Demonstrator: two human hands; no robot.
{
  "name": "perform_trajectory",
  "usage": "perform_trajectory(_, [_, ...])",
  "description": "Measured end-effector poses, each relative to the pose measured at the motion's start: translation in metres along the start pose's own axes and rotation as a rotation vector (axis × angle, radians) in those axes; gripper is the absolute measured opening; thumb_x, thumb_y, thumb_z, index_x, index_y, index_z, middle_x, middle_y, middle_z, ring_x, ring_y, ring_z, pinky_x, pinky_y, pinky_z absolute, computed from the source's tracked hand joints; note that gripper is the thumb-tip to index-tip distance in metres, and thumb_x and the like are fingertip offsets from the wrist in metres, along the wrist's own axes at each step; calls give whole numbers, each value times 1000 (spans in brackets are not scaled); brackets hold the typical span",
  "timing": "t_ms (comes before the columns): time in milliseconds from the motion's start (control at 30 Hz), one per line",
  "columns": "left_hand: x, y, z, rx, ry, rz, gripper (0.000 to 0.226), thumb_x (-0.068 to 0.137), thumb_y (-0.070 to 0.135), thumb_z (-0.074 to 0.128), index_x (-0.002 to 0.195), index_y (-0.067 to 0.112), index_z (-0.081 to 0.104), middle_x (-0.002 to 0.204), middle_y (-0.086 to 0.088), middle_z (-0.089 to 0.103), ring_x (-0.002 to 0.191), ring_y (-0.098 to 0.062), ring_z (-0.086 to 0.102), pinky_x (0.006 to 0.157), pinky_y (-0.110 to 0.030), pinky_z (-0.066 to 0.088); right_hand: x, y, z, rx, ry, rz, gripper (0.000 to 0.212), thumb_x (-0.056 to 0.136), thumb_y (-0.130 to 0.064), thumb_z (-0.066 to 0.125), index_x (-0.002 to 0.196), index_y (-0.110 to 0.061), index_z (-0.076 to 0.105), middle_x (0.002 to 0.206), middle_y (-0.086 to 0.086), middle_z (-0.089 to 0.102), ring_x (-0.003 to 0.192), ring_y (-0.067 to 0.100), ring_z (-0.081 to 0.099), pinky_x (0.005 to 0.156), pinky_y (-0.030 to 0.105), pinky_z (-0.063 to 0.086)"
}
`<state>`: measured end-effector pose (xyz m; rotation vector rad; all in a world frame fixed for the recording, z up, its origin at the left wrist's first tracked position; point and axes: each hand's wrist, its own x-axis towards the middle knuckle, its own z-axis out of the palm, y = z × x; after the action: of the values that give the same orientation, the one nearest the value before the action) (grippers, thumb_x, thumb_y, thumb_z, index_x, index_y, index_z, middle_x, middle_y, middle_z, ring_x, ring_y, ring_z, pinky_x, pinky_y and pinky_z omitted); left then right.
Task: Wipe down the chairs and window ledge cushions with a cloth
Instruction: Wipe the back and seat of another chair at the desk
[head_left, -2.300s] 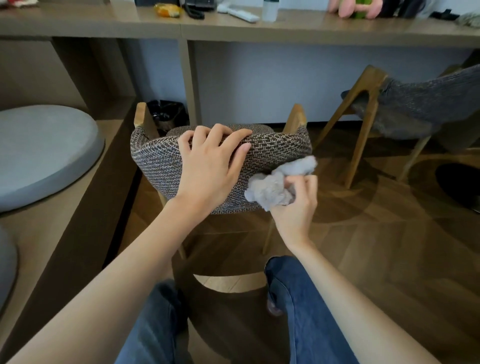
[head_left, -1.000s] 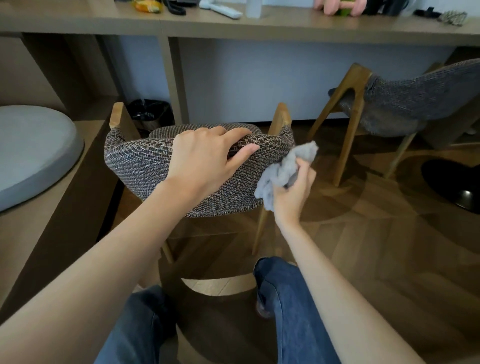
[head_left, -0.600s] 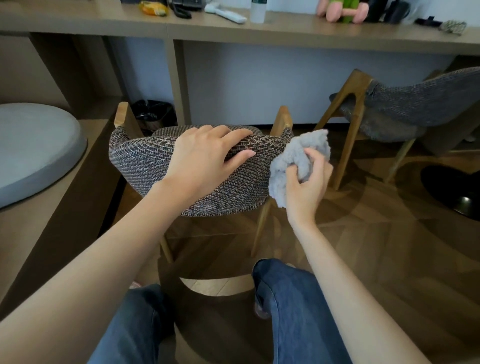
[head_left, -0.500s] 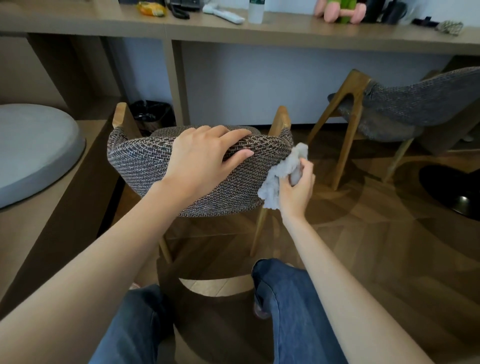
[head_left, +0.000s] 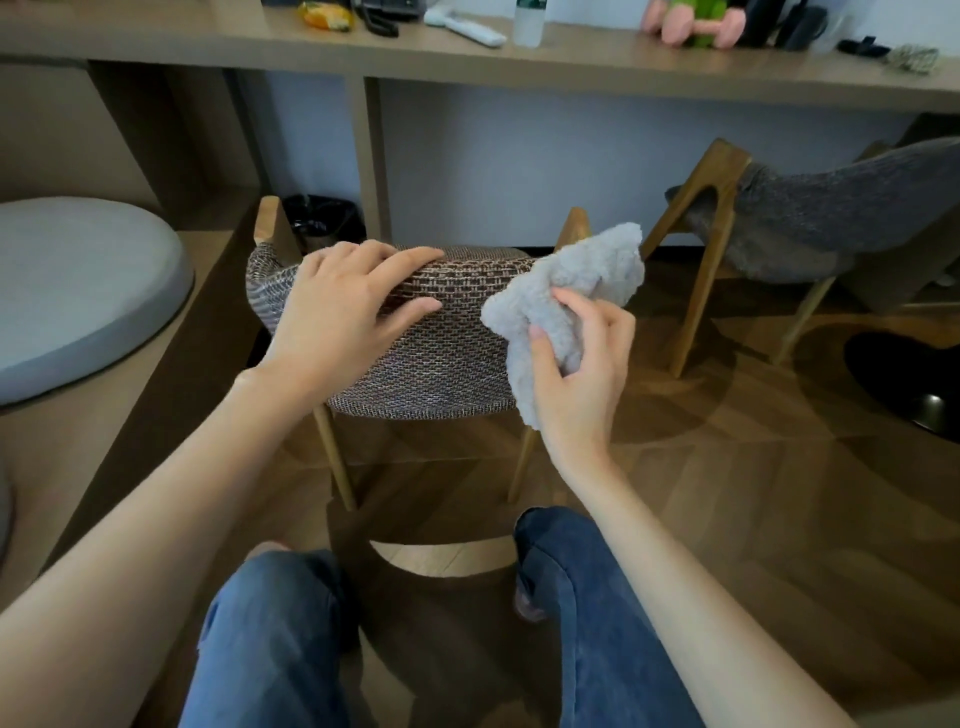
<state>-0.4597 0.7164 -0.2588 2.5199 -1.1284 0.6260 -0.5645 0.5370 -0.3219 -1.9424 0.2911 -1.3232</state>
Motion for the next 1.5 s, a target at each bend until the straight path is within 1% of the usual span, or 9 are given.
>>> perform_trajectory(200, [-22,-31,-3,-192,-17,-87,47,96,30,49,142,25,42,129,-8,50,119,-25,43,103,-37,31,-25,21,28,-72,-115,133,31,78,5,67,107,-6,62,119,12,50,111,8,47,96,4,33])
perform_trajectory(333, [-27,-33,3,-237,31,-89,46,97,30,48,142,25,42,132,-6,47,123,-21,39,105,-32,28,-42,40,20,-128,-398,375,28,77,2,71,101,-8,61,111,7,54,101,15,52,95,34,45])
perform_trajectory(567, [-43,-63,8,-442,56,-238,44,99,27,46,142,22,39,137,-3,43,122,2,31,103,-13,25,-24,-29,24,-16,-143,-119,27,72,-6,74,97,-8,64,96,6,55,93,-2,46,83,5,37])
perform_trajectory(733, [-44,-62,8,-472,48,-256,43,99,26,45,142,21,39,139,-1,41,124,1,31,96,4,18,-25,-43,60,-15,-68,-78,28,67,-1,80,93,-2,69,93,12,63,91,11,55,85,7,41])
perform_trajectory(900, [-49,-53,3,-529,28,-308,47,101,24,43,147,23,32,149,1,33,138,-8,27,112,-21,25,-56,-1,59,-121,-578,289,25,77,-6,73,102,-7,70,102,4,70,92,9,62,84,30,52])
perform_trajectory(1067, [-81,-38,-3,-618,62,-416,46,100,22,43,145,26,36,149,3,34,135,-12,37,111,-33,36,-60,-5,44,-52,-623,288,28,75,-12,78,100,-20,69,105,-1,66,91,-1,57,80,11,46])
perform_trajectory(1200, [-104,-17,-8,-883,-47,-597,44,95,39,49,138,29,44,121,9,58,111,-4,57,95,-24,46,-60,-36,18,164,-639,335,40,79,-17,77,104,-42,59,108,-22,64,105,-6,58,86,13,47])
perform_trajectory(1367, [-123,12,-8,-1001,-176,-625,49,92,31,59,139,25,44,98,14,66,85,11,61,73,-5,46,-64,-68,-7,195,-762,262,53,71,-10,80,107,-25,46,94,-13,69,94,-1,65,77,16,52])
perform_trajectory(1500, [-150,14,-18,-1104,-225,-590,69,85,30,65,145,26,32,107,7,66,101,-5,64,78,-11,49,-62,-84,-19,44,-936,61,52,71,-14,79,99,-28,38,89,-18,69,85,-1,65,72,21,53])
